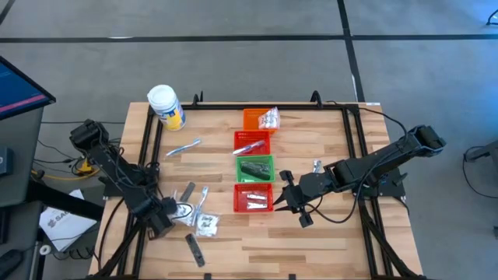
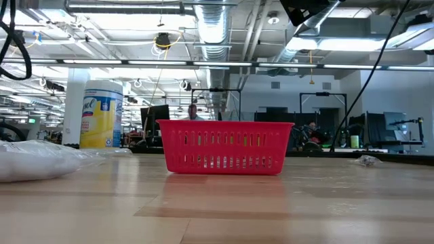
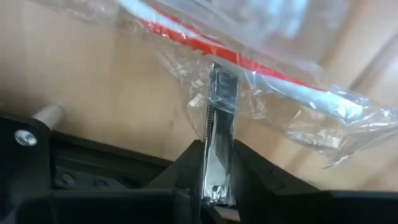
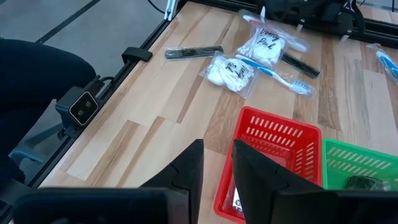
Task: Pick & Place Travel size toiletries
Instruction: Put the silver nail clipper into the bottom red basket
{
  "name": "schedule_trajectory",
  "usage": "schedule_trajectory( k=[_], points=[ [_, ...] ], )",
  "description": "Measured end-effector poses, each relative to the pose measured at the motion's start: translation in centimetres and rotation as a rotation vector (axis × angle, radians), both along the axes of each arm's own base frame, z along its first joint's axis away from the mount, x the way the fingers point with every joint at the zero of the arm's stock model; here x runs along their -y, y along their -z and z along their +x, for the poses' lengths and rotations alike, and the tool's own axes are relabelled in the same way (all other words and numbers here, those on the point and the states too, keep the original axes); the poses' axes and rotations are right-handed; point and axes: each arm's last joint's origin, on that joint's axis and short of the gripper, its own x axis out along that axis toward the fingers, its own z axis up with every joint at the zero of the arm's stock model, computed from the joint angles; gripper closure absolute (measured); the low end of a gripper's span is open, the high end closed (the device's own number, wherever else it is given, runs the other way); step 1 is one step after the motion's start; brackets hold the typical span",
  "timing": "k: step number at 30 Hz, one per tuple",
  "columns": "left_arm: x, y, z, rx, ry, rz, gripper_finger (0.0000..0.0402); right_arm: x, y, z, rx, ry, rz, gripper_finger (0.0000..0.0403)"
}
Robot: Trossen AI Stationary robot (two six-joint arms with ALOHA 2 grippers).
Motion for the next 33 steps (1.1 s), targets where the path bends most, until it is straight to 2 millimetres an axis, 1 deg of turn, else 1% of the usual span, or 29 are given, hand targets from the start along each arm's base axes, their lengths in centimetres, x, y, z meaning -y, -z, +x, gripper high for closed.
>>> schedule_trajectory(
  k=[9, 14, 23, 33],
  points=[
    [1.2, -2.0, 1.0, 0.039, -0.001, -0.071, 0.0343, 0.0, 0.0, 0.0, 0.0, 0.0, 0.0, 0.0326],
    [1.6, -2.7, 1.4, 0.076, -0.018, -0.08, 0.0343, 0.0, 0.0, 0.0, 0.0, 0.0, 0.0, 0.0326],
    [2.0, -3.4, 2.1, 0.191, -0.024, -0.064, 0.0343, 0.0, 0.0, 0.0, 0.0, 0.0, 0.0, 0.0326],
    [2.6, -3.7, 3.4, 0.354, -0.038, -0.102, 0.0343, 0.0, 0.0, 0.0, 0.0, 0.0, 0.0, 0.0326]
  ],
)
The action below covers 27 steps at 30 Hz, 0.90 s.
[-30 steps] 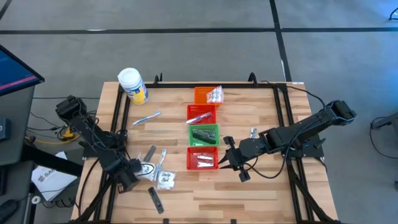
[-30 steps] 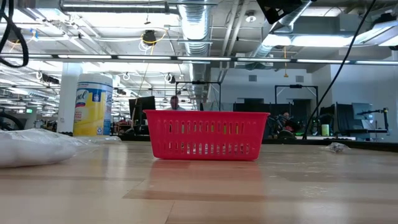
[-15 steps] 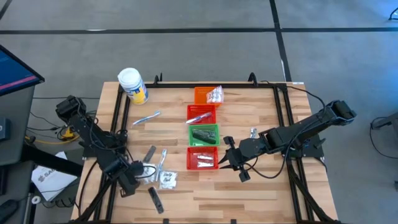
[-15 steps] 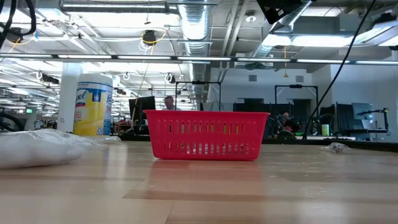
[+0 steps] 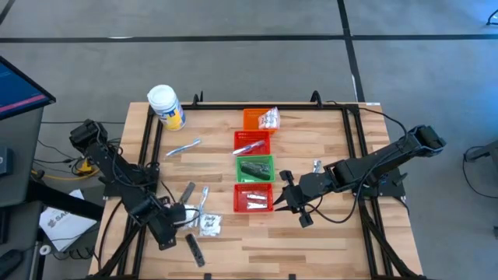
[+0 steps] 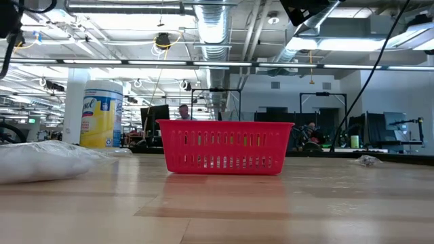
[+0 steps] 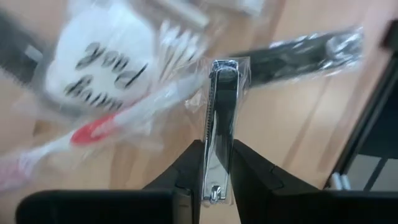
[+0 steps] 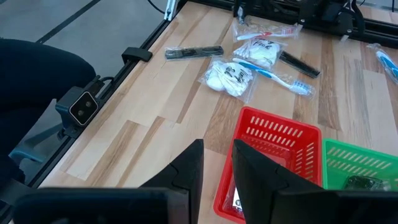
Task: Pick & Place Travel size toiletries
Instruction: Put the silver nail clipper into the bottom red basket
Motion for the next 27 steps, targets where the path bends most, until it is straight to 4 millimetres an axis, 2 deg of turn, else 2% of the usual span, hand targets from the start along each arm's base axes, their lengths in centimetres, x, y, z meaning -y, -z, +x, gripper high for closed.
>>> schedule_trajectory(
  k=[10, 21, 27],
  points=[
    [-0.4, -0.9, 3.3, 0.272, 0.041, -0.034, 0.0343, 0.0, 0.0, 0.0, 0.0, 0.0, 0.0, 0.0326],
    [-2.8, -2.0, 7.1, 0.501, 0.096, 0.001, 0.0343, 0.0, 0.1, 0.0, -0.009, 0.0, -0.003, 0.0326],
    [-4.3, -2.6, 8.7, 0.603, 0.119, 0.042, 0.0343, 0.1, 0.5, -0.3, -0.071, 0.029, 0.016, 0.0326]
  ],
)
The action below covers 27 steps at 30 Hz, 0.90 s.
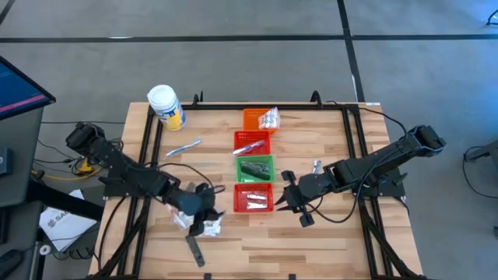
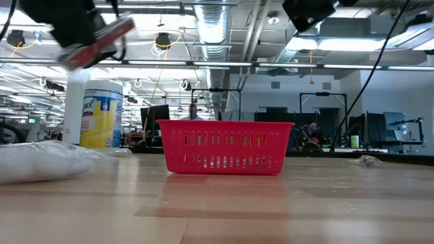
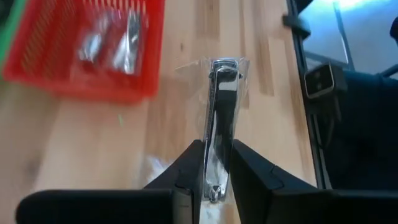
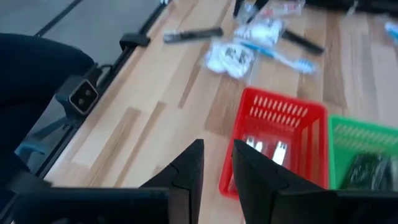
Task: Pick & Place Travel size toiletries
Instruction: Put the silver nail clipper into the bottom red basket
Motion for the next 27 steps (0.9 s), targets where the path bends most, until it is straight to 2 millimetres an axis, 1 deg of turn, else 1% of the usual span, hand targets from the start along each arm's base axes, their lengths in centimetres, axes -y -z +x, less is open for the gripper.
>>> schedule_trajectory(
  k=[6, 9, 20, 23, 27],
  points=[
    [-1.3, -0.7, 1.3, 0.102, 0.004, 0.035, 0.0343, 0.1, 0.5, -0.4, -0.082, 0.039, 0.023, 0.0326],
    [-1.8, -0.9, 1.7, 0.141, 0.001, 0.049, 0.0343, -0.2, 0.7, -0.8, -0.117, 0.048, 0.037, 0.0326],
    [-3.3, -1.6, 2.8, 0.234, -0.006, 0.105, 0.0343, -3.2, 1.0, -2.5, -0.179, -0.015, 0.07, 0.0326],
    [-3.6, -2.3, 3.2, 0.261, -0.012, 0.136, 0.0343, -3.9, 1.0, -2.9, -0.187, -0.03, 0.082, 0.0326],
    [-3.7, -3.5, 4.6, 0.3, 0.003, 0.186, 0.0343, -4.6, 1.0, -3.4, -0.199, -0.037, 0.104, 0.0326]
  ],
)
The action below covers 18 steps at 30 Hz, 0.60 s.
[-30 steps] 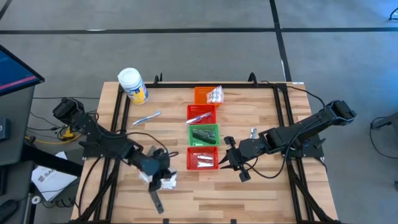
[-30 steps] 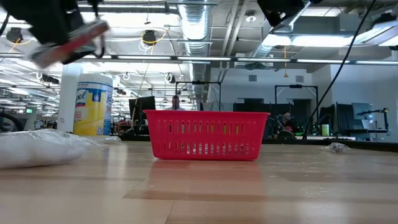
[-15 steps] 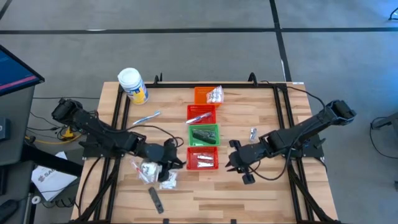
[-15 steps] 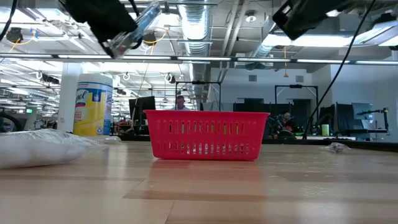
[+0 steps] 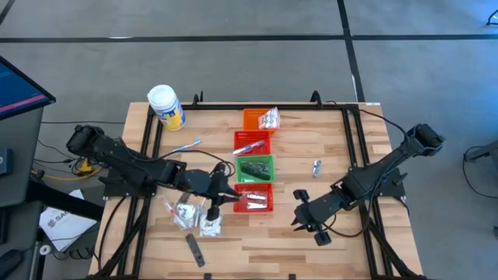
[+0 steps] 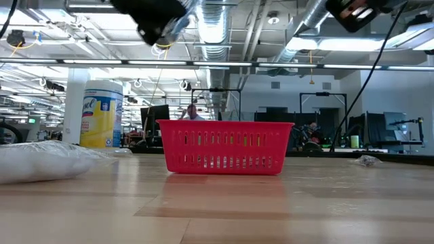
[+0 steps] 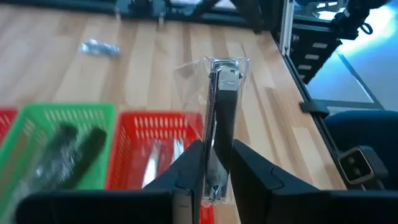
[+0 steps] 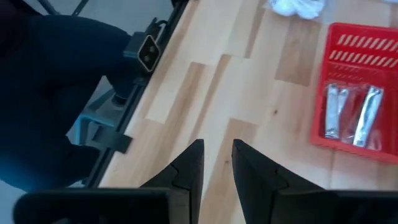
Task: Pick & Place Travel size toiletries
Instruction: Put the silver nail clipper into the bottom red basket
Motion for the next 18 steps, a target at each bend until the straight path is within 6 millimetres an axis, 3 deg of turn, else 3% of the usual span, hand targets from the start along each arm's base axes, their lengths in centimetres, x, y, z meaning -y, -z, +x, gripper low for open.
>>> schedule_trajectory(
  k=[5, 12, 18],
  points=[
    [-0.1, -0.9, 2.6, -0.014, 0.017, 0.087, 0.0343, -0.9, 0.1, -0.7, -0.024, -0.004, 0.022, 0.0326],
    [-0.9, -0.5, 6.0, -0.138, 0.051, 0.128, 0.0343, -2.3, 0.3, -2.1, -0.063, 0.01, 0.016, 0.0326],
    [-1.4, -0.6, 7.8, -0.21, 0.081, 0.175, 0.0343, -3.4, 0.5, -3.3, -0.067, 0.028, -0.012, 0.0326]
  ],
)
